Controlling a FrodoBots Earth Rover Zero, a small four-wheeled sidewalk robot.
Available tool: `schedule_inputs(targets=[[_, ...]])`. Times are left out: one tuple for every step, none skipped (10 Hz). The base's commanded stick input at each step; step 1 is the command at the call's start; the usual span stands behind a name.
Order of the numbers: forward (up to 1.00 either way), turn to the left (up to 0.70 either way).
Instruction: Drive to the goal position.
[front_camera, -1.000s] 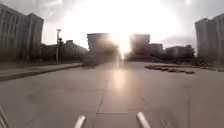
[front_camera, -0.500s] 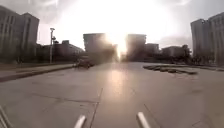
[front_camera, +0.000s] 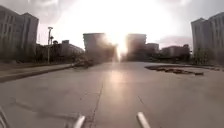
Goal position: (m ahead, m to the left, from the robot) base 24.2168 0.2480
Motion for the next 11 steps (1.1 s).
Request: schedule_inputs(targets=[[1.00,0.00],[1.00,0.00],[1.00,0.00],[1.00,0.00],[1.00,0.00],[1.00,0.00],[1.00,0.00],[1.00,0.00],[1.00,0.00],[1.00,0.00],[1.00,0.00]])
